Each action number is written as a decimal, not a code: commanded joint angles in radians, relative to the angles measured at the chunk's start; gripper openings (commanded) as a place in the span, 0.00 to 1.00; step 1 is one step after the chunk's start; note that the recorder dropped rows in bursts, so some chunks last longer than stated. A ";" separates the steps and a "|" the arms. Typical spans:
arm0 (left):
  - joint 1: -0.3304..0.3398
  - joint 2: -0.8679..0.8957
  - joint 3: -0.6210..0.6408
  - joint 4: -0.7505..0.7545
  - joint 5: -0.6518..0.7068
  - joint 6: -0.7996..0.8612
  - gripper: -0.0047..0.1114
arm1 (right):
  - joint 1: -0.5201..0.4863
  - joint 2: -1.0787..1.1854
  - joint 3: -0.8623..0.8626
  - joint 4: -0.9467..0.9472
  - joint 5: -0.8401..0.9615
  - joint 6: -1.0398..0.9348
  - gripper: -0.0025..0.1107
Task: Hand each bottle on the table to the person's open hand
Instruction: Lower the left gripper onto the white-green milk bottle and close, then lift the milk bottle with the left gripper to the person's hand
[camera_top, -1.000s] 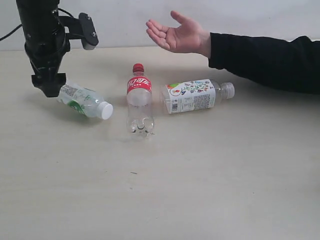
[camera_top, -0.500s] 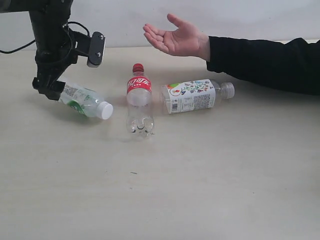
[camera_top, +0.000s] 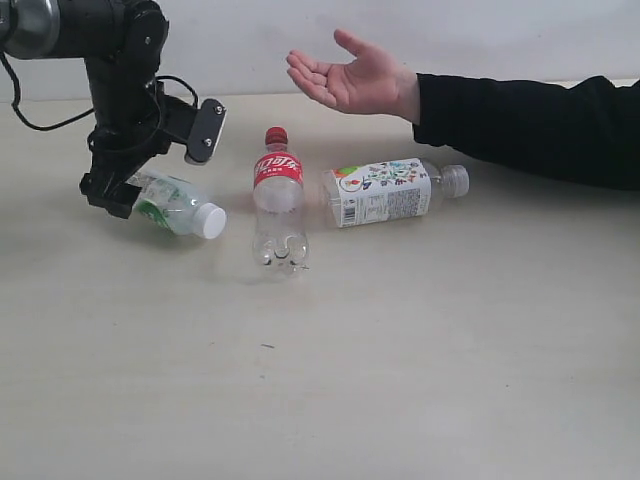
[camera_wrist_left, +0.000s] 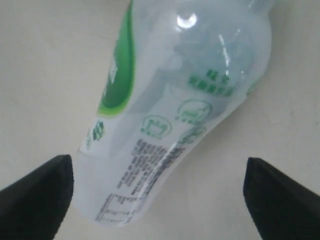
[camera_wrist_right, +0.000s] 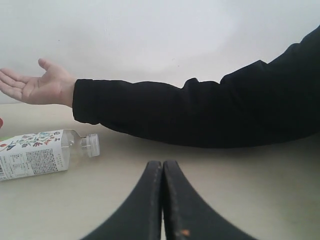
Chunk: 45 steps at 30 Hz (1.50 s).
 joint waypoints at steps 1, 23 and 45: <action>-0.003 0.025 0.002 0.003 -0.037 0.016 0.79 | -0.004 -0.007 0.005 -0.005 -0.004 0.000 0.02; -0.003 0.079 0.002 -0.032 -0.056 -0.015 0.24 | -0.004 -0.007 0.005 -0.005 -0.004 0.000 0.02; -0.003 -0.074 0.002 0.095 0.130 -0.356 0.04 | -0.004 -0.007 0.005 -0.005 -0.004 0.000 0.02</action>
